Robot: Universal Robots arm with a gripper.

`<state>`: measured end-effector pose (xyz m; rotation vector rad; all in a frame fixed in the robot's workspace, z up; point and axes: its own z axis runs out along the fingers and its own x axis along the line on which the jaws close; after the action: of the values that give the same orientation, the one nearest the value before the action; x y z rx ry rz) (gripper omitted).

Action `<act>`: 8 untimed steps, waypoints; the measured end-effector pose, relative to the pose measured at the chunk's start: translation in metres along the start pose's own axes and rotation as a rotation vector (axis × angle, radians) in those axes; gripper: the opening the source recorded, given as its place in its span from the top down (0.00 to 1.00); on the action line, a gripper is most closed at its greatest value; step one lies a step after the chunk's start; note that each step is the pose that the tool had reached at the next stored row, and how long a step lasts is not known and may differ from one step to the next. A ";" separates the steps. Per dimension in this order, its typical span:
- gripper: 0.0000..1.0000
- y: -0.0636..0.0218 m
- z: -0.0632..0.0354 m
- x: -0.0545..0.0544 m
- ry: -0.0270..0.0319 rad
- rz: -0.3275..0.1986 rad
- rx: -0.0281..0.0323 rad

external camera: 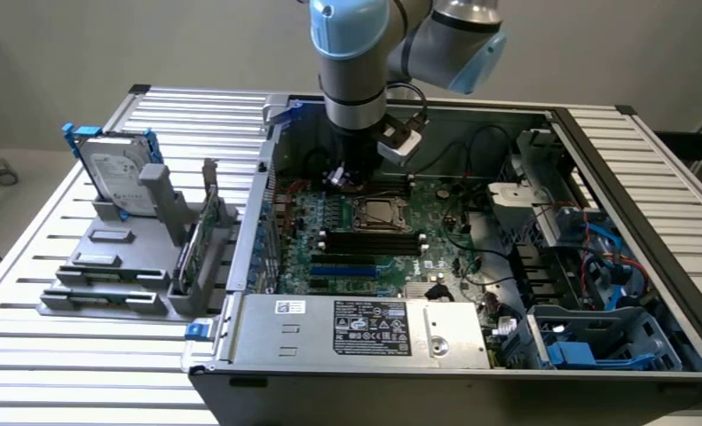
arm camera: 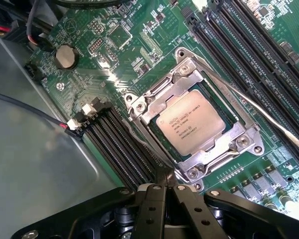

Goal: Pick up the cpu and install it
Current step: 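Close the cpu cover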

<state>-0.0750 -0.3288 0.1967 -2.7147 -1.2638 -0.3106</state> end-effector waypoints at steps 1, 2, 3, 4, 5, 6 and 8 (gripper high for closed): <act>0.89 0.0002 0.0002 0.000 -0.0006 0.000 -0.0004; 0.89 0.0004 0.0003 0.000 -0.0011 0.000 -0.0008; 0.89 0.0006 0.0005 0.001 -0.0017 0.000 -0.0012; 0.89 0.0008 0.0006 0.001 -0.0020 0.000 -0.0016; 0.89 0.0010 0.0008 0.001 -0.0025 0.000 -0.0021; 0.89 0.0012 0.0010 0.001 -0.0030 0.000 -0.0025; 0.89 0.0017 0.0013 0.002 -0.0040 -0.001 -0.0032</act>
<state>-0.0726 -0.3285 0.1957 -2.7190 -1.2662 -0.3077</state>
